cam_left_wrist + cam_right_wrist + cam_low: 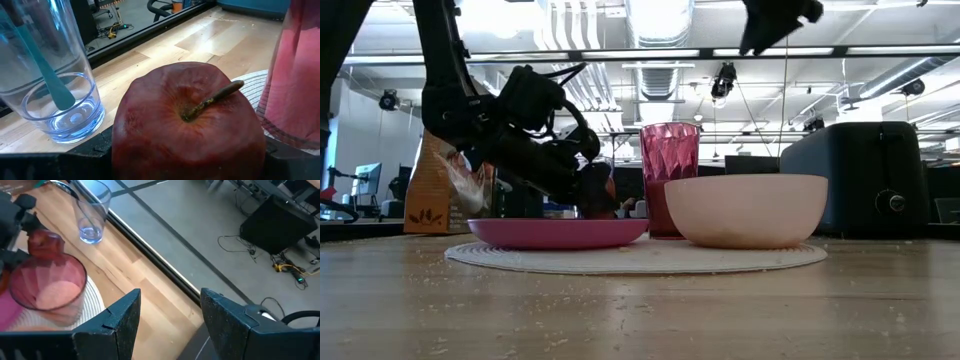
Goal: Arrange a breakfast setting
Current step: Put the apple to the top of the pink plate
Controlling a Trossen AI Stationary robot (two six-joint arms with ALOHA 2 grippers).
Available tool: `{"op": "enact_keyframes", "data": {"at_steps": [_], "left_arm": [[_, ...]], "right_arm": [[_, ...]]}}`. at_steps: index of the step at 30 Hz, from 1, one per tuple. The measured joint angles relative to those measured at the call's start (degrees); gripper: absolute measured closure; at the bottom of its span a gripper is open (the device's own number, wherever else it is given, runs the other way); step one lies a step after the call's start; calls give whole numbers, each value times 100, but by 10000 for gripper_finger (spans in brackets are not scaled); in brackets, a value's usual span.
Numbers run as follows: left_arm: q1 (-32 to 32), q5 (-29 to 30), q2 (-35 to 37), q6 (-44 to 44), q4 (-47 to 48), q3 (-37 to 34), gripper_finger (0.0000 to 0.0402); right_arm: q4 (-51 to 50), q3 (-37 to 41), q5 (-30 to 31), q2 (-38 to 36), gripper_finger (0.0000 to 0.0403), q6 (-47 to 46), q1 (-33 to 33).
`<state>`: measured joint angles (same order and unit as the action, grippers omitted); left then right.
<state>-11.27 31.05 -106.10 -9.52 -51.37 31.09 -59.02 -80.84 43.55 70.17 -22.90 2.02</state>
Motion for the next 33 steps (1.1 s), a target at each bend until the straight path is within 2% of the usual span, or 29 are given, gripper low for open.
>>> {"op": "enact_keyframes", "data": {"at_steps": [11,19,24,29,33], "left_arm": [[0,358,2,0,-2,-2,170],[0,361,2,0,-2,-2,170],[0,437,2,0,-2,-2,170],[0,446,2,0,-2,-2,170],[0,446,2,93,-2,-4,170]], "right_arm": [[1564,2535,-65,-1950,206,-7,0],[2814,4099,-531,-3348,206,111,0],[3150,4820,-651,-3860,206,551,0],[3147,5462,-654,-4215,206,277,0],[3542,5906,-626,-4487,206,240,-11]]}}
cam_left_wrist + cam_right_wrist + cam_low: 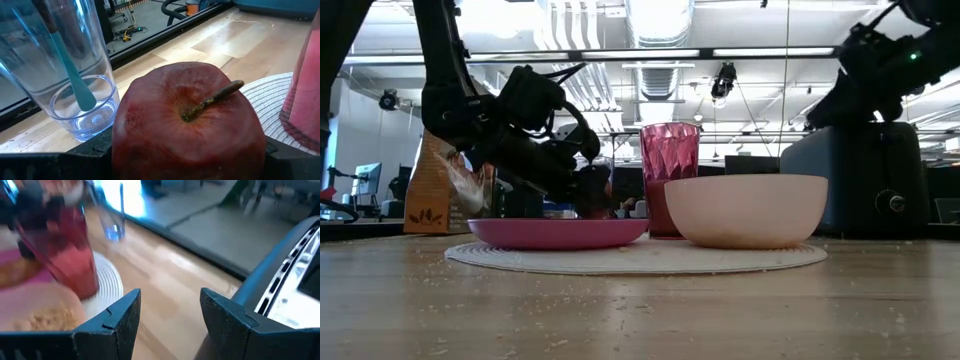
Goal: Arrange a breakfast setting
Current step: Put the apple to the top of the pink plate
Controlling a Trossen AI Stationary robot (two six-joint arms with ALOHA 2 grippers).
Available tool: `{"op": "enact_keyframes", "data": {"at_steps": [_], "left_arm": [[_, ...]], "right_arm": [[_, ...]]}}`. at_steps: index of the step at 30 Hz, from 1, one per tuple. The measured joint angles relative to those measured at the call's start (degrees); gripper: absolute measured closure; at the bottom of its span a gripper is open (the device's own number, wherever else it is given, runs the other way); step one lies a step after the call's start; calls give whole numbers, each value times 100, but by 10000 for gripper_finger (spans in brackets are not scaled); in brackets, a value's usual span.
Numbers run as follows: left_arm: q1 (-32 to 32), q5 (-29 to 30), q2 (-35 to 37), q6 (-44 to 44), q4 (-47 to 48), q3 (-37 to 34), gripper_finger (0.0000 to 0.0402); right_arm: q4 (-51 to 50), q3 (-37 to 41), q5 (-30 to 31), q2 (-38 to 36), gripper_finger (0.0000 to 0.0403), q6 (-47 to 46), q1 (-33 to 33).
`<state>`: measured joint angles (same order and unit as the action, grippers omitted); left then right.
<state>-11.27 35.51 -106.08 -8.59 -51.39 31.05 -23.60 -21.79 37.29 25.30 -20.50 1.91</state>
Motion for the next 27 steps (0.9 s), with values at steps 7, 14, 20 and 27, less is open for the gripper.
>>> {"op": "enact_keyframes", "data": {"at_steps": [7,14,20,27], "left_arm": [[0,2,0,55,-1,0,170],[0,4,0,56,1,0,170],[0,7,0,55,2,0,170],[2,-162,0,-258,99,0,170]], "right_arm": [[947,610,63,-359,206,698,7],[991,761,64,-505,206,595,7],[990,719,58,-505,206,380,9],[1006,447,-52,-489,206,4309,16]]}}
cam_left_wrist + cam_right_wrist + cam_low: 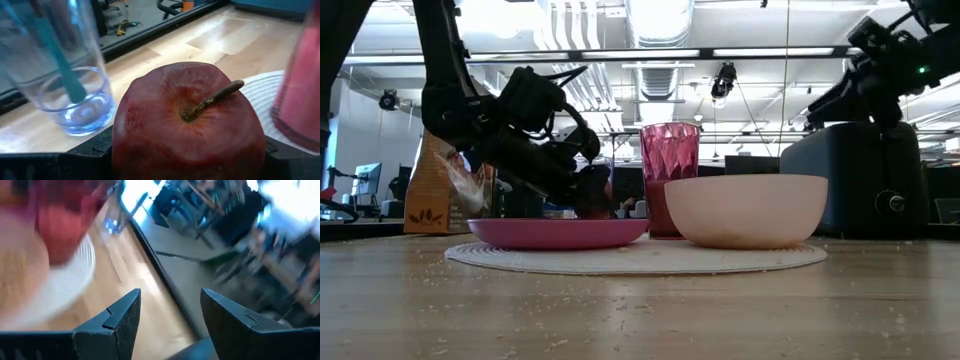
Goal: Arrange a breakfast setting
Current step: Put the apple to the top of the pink plate
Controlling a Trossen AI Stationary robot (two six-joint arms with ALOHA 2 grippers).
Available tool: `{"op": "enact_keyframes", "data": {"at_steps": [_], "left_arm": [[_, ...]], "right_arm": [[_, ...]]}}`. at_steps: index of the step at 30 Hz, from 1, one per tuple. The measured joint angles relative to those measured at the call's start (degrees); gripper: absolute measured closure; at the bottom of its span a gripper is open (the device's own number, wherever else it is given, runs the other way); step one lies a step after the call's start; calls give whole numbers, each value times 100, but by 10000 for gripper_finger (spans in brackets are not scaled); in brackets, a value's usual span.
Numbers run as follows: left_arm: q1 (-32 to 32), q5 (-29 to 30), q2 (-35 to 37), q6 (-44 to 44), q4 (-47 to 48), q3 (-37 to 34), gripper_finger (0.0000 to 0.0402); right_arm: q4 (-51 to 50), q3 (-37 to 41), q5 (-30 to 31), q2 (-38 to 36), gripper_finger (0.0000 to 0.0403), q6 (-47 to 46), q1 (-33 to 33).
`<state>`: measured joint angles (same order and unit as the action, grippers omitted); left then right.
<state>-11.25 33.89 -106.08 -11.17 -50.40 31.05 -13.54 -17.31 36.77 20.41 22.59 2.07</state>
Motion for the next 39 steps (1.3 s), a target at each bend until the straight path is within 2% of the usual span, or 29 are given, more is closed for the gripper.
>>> {"op": "enact_keyframes", "data": {"at_steps": [4,8,10,24,28,34,39], "left_arm": [[4,-92,-3,34,40,0,170],[0,-90,-41,96,58,0,170],[-2,-87,-44,98,102,0,170],[-11,-98,-50,-34,180,0,163],[-11,-124,-52,-34,186,0,162],[-9,-632,-52,-98,320,0,162],[-11,-640,-54,-122,438,4,162]], "right_arm": [[39,-133,30,-6,206,1635,2],[69,-207,49,4,206,2235,-3],[59,-208,51,4,206,2169,-3],[51,-208,69,6,206,162,-3],[53,-208,66,6,206,-16,-3],[53,-208,66,4,206,-10,-3],[53,-213,66,4,206,-7,-3]]}}
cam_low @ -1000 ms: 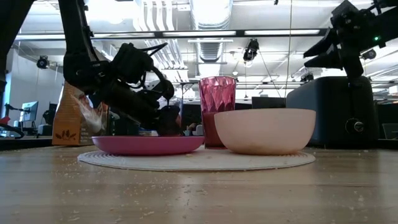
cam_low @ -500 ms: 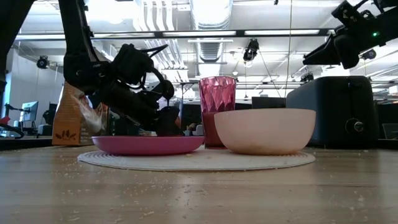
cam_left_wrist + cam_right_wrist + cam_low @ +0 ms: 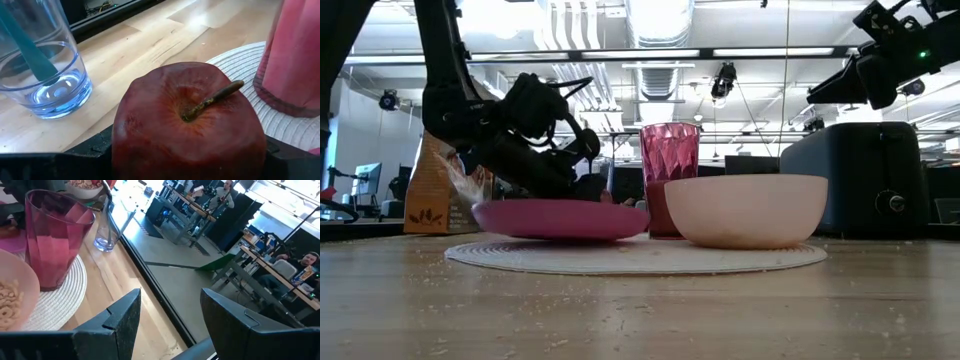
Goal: Arrange a breakfast setting
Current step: Put the apple to the top of the pink plate
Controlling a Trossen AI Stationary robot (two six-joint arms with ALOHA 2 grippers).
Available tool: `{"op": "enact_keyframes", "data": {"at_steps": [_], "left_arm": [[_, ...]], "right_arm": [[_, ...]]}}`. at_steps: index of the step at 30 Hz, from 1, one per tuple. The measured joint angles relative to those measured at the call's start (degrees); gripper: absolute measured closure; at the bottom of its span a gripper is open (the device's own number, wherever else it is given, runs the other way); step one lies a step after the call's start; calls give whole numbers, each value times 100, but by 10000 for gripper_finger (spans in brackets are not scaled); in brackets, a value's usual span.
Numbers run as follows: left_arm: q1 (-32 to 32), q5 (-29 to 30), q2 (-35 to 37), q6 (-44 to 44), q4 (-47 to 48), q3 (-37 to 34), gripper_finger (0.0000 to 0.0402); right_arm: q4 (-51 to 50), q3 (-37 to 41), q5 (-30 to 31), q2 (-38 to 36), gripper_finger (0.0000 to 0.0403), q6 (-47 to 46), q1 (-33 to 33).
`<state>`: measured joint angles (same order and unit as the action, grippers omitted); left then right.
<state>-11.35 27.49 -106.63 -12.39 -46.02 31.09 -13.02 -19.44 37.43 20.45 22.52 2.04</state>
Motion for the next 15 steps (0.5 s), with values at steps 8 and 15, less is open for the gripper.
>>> {"op": "enact_keyframes", "data": {"at_steps": [8,15], "left_arm": [[-7,28,6,39,-210,0,149],[-7,26,13,284,-376,-2,132]], "right_arm": [[2,0,-2,0,206,2,0],[2,0,-2,0,206,2,0]]}}
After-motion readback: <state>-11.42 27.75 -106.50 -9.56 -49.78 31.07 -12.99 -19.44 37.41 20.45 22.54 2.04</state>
